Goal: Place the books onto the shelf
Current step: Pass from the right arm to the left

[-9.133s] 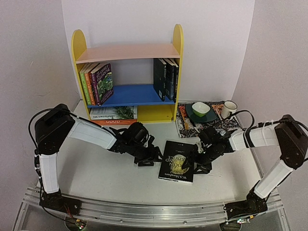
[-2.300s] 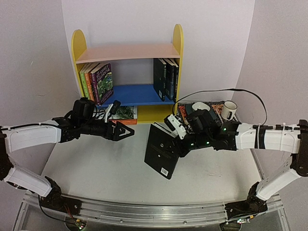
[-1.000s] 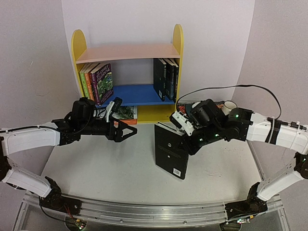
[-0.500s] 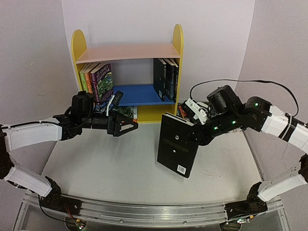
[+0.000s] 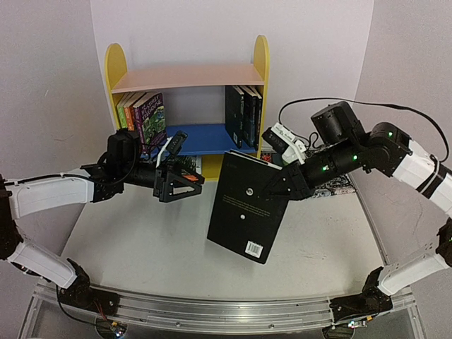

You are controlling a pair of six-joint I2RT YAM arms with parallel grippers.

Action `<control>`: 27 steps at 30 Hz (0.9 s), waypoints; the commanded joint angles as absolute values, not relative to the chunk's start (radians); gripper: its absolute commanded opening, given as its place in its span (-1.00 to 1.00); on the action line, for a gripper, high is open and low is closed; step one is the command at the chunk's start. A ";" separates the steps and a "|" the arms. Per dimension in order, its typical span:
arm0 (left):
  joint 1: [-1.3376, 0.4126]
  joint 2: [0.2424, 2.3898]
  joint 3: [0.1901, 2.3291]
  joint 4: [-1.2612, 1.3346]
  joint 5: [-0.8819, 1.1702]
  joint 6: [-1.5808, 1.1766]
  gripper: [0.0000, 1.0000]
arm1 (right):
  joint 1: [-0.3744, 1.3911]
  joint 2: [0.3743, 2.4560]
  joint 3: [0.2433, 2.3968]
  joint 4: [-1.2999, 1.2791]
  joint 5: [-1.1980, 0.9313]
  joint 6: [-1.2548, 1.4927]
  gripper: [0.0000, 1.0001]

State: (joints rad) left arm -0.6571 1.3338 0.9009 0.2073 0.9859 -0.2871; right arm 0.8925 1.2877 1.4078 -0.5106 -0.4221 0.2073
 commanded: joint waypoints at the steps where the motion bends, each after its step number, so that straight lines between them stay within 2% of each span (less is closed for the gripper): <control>1: -0.694 1.369 0.975 0.263 1.093 -0.277 0.99 | 0.889 1.344 1.547 -0.427 -0.566 0.222 -1.00; 6: -0.741 1.399 1.002 0.264 1.102 -0.261 0.96 | 0.890 1.410 1.605 -0.398 -0.615 0.246 -1.00; 8: -0.745 1.405 1.012 0.264 1.107 -0.263 0.78 | 0.889 1.423 1.617 -0.379 -0.617 0.259 -1.00; 11: -0.746 1.394 1.010 0.265 1.096 -0.262 0.20 | 0.890 1.436 1.627 -0.367 -0.609 0.264 -1.00; 12: -0.746 1.388 1.008 0.265 1.089 -0.261 -0.09 | 0.890 1.440 1.628 -0.361 -0.609 0.266 -0.93; 13: -0.746 1.380 1.006 0.267 1.082 -0.260 -0.33 | 0.890 1.446 1.630 -0.356 -0.610 0.271 -0.76; 15: -0.745 1.366 1.002 0.268 1.065 -0.259 -0.88 | 0.888 1.456 1.633 -0.353 -0.611 0.275 -0.56; 16: -0.744 1.356 1.001 0.268 1.054 -0.259 -0.99 | 0.888 1.458 1.631 -0.352 -0.603 0.275 -0.26; 18: -0.742 1.333 0.992 0.271 1.019 -0.269 -1.00 | 0.888 1.452 1.610 -0.338 -0.575 0.276 0.18; 21: -0.732 1.289 0.975 0.279 0.968 -0.292 -1.00 | 0.888 1.408 1.532 -0.286 -0.498 0.279 0.67; 24: -0.714 1.247 0.947 0.301 0.918 -0.322 -1.00 | 0.888 1.340 1.424 -0.183 -0.432 0.286 0.90; 27: -0.694 1.201 0.913 0.344 0.880 -0.380 -1.00 | 0.887 1.290 1.329 -0.073 -0.387 0.293 0.95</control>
